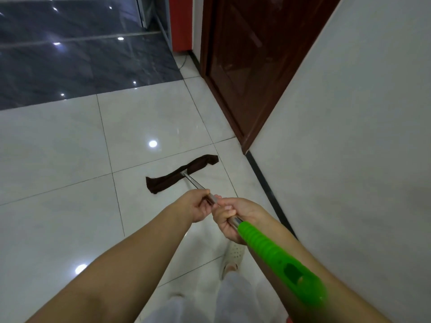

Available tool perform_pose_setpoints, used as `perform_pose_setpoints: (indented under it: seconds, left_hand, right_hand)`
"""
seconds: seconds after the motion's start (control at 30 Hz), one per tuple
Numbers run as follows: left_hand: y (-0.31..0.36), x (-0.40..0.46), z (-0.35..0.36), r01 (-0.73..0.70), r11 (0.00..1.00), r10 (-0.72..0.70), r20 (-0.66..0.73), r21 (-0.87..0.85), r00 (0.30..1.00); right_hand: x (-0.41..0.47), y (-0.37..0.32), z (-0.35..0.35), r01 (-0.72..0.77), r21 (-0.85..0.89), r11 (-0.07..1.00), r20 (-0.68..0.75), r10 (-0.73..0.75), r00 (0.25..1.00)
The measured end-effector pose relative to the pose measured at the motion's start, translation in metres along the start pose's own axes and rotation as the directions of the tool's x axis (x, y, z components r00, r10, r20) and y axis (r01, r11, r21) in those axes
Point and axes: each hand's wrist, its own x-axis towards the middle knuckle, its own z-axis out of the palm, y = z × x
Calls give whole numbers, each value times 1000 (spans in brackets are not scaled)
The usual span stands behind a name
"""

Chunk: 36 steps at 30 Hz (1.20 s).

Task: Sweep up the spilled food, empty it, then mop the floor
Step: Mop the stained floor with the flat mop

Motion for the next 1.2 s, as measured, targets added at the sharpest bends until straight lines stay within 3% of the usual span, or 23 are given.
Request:
perform_pose_setpoints:
  seconds: [0.43, 0.77, 1.0, 1.2]
  left_hand:
    - [81, 78, 128, -89, 973, 72, -88, -215, 994]
    - [147, 115, 160, -124, 941, 81, -146, -314, 986]
    - [221, 139, 175, -175, 916, 139, -123, -362, 983]
    - [312, 155, 182, -169, 877, 134, -108, -451, 985]
  right_hand:
    - [18, -205, 21, -141, -245, 959, -2, 145, 989]
    - [52, -287, 64, -220, -371, 902, -31, 224, 974]
    - [82, -354, 124, -276, -473, 837, -18, 304, 953]
    - [103, -412, 212, -320, -443, 838, -53, 332, 942]
